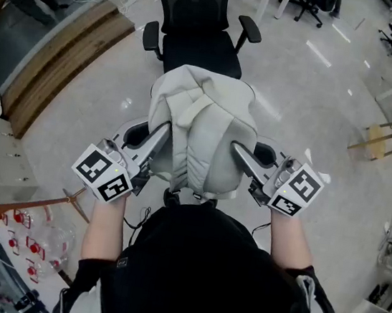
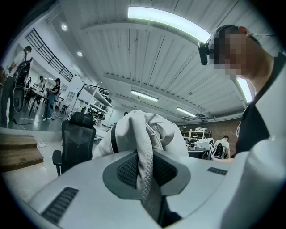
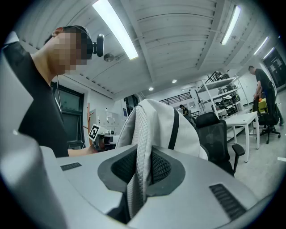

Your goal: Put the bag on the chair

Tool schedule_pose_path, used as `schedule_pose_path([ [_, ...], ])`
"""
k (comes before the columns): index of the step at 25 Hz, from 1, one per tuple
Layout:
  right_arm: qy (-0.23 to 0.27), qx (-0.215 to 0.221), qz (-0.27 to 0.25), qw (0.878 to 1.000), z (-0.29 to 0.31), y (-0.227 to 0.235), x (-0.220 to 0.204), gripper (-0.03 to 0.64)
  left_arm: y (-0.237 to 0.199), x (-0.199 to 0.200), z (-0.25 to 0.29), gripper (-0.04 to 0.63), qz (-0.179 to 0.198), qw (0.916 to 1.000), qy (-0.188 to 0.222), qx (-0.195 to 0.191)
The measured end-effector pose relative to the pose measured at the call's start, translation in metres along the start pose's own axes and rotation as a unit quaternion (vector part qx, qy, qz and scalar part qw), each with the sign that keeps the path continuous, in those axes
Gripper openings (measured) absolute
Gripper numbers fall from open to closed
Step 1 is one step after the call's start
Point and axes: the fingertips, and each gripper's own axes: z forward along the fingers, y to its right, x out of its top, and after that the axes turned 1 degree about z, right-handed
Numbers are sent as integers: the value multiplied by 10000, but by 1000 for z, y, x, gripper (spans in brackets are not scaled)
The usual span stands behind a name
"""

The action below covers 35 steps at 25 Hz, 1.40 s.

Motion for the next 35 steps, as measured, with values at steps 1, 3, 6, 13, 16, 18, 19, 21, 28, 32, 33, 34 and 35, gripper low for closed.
schedule_pose_path([
  [1, 5, 3, 13, 10000, 0, 0, 0, 61, 0, 0, 0, 60, 4, 10000, -2, 3],
  [3, 12, 3, 41, 10000, 1, -1, -1, 61, 0, 0, -1, 60, -4, 10000, -6, 7],
  [6, 28, -22, 87, 10000, 4, -5, -3, 61, -2, 0, -6, 60, -50, 10000, 18, 42],
  [13, -56, -153, 109, 9998, 27, -15, -13, 61, -20, -6, -30, 58, -227, 9996, 38, 147],
  [16, -105, -156, 136, 9997, 40, -25, -15, 61, -28, -6, -44, 58, -297, 9995, 58, 134],
  [18, -114, -159, 190, 9996, 50, -32, -18, 61, -34, -6, -55, 58, -290, 9995, 61, 93],
  [19, -116, -167, 221, 9995, 56, -36, -20, 63, -39, -6, -61, 58, -282, 9996, 58, 68],
  [21, -129, -199, 270, 9994, 69, -43, -25, 63, -48, -8, -73, 58, -274, 9996, 52, 37],
  [28, -168, -209, 483, 9985, 93, -59, -28, 64, -66, -4, -92, 58, -289, 9996, 28, 0],
  [32, -228, -218, 607, 9977, 97, -48, -34, 66, -76, -10, -83, 58, -330, 9994, -75, 8],
  [33, -234, -214, 639, 9974, 97, -43, -36, 66, -78, -13, -79, 58, -345, 9993, -110, 23],
  [34, -232, -208, 669, 9973, 97, -37, -37, 66, -81, -14, -74, 58, -365, 9992, -142, 43],
  [35, -227, -201, 688, 9972, 98, -30, -37, 66, -84, -15, -68, 58, -386, 9991, -171, 66],
])
